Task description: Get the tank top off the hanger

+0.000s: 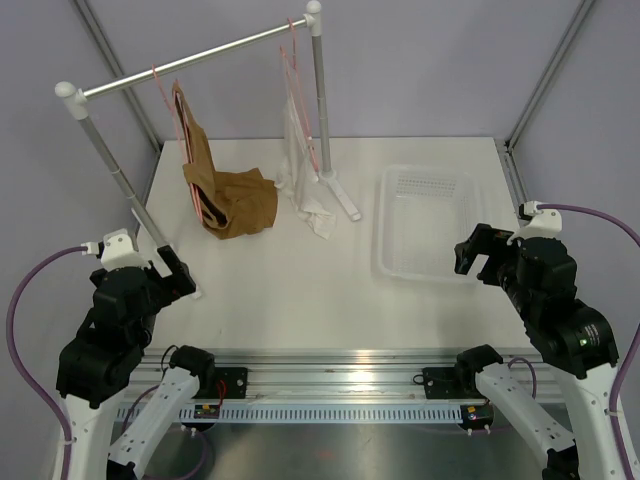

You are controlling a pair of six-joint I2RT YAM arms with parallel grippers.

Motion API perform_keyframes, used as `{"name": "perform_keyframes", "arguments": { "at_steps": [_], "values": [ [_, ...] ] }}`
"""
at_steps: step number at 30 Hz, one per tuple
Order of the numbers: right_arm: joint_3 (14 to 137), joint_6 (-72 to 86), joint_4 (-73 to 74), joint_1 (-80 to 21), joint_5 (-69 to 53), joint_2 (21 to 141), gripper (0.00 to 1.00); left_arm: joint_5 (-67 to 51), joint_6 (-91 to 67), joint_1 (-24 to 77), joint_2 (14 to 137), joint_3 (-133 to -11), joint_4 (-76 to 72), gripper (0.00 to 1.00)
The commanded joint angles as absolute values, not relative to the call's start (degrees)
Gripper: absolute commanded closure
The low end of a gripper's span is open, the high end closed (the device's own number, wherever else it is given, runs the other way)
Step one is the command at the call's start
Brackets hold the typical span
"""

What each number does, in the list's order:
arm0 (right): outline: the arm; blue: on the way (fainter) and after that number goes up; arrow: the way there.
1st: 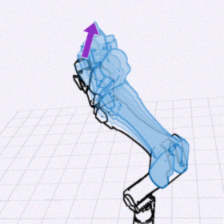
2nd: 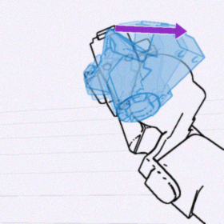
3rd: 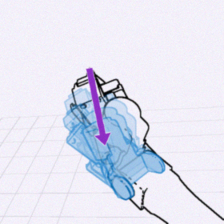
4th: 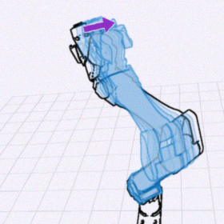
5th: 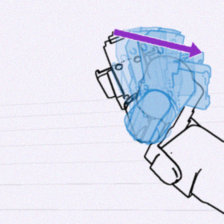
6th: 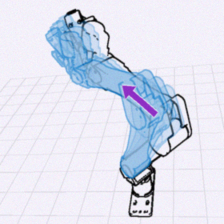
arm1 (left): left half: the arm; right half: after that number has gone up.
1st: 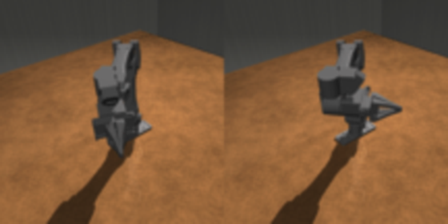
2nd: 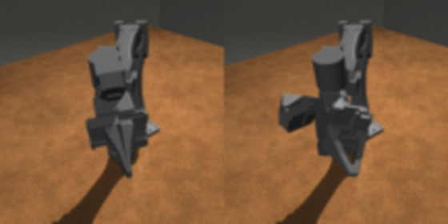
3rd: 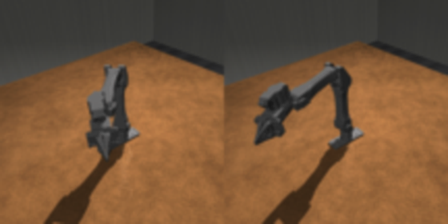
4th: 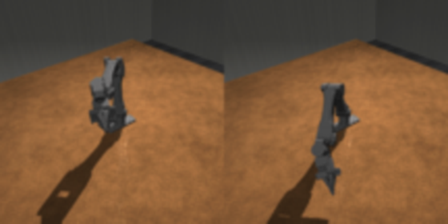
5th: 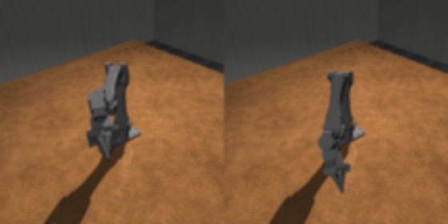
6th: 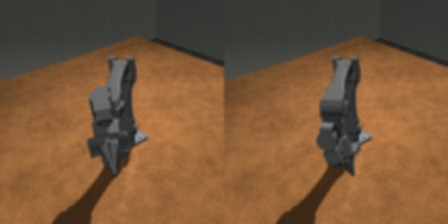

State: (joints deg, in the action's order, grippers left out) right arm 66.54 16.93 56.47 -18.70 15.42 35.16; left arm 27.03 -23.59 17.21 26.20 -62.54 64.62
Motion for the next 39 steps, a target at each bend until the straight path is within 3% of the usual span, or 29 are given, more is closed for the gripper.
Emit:
{"name": "perform_keyframes", "arguments": {
  "at_steps": [1,13,20,29,34,39],
  "values": [
    [67.94,17.23,55.37,-18.9,14.86,34.63,0.01,28.21,-23.82,17.4,26.54,-64.86,64.25,0.01],
    [64.34,19.68,48.87,-18.81,3.36,32.87,0.01,26.21,-24.26,17.4,37.25,-84.88,68.03,0.01],
    [62.32,22.06,46.41,-18.81,-4.47,35.32,0.0,22.76,-21.54,17.4,47.89,-96.93,60.12,0.01],
    [62.31,22.41,48.25,-18.81,-6.77,33.14,0.01,25.57,-16.88,17.31,76.0,-121.6,65.29,0.01],
    [62.67,20.92,50.18,-18.81,-9.31,31.64,0.0,27.26,-15.56,14.42,85.68,-128.49,66.44,0.01],
    [62.4,19.43,51.68,-18.81,-9.4,31.11,0.01,23.64,-15.82,10.37,89.64,-126.75,64.6,0.21]
  ]
}}
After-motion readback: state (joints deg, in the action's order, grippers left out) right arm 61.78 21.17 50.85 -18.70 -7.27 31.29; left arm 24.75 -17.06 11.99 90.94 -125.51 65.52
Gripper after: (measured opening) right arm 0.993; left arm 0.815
